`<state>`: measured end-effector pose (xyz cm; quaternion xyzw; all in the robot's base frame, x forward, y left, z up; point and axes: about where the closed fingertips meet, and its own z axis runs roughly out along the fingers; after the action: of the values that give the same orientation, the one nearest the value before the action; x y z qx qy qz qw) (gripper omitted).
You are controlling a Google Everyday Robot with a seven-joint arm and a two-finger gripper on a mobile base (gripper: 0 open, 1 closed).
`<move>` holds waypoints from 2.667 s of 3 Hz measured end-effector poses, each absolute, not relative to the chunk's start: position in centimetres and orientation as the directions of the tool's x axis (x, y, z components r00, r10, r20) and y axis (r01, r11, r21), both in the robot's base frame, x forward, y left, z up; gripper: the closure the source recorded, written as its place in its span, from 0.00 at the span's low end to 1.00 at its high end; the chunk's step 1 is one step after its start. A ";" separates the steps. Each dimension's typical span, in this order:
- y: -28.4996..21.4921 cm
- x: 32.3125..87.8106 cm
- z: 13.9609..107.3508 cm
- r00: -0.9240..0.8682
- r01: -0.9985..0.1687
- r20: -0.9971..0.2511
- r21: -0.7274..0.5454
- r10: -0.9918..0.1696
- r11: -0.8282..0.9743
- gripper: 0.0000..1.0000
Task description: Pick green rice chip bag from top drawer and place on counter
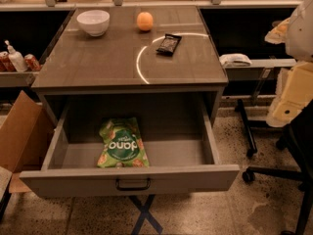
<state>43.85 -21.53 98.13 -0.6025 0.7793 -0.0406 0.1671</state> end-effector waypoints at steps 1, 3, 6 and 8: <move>-21.5 43.9 98.1 -0.218 -0.926 -0.212 -0.264 -0.953 0.271 0.00; -13.6 46.5 94.7 -0.365 -0.885 -0.476 -0.089 -0.800 0.457 0.00; -6.9 47.1 91.1 -0.434 -0.855 -0.615 0.052 -0.658 0.516 0.00; -0.7 48.3 80.1 -0.598 -0.763 -0.542 0.160 -0.591 0.626 0.00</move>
Offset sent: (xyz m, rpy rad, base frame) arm 0.0401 0.0713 -0.0173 0.2978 0.0477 -0.1209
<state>48.26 -0.73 80.07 -0.3878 0.8729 0.1918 0.2254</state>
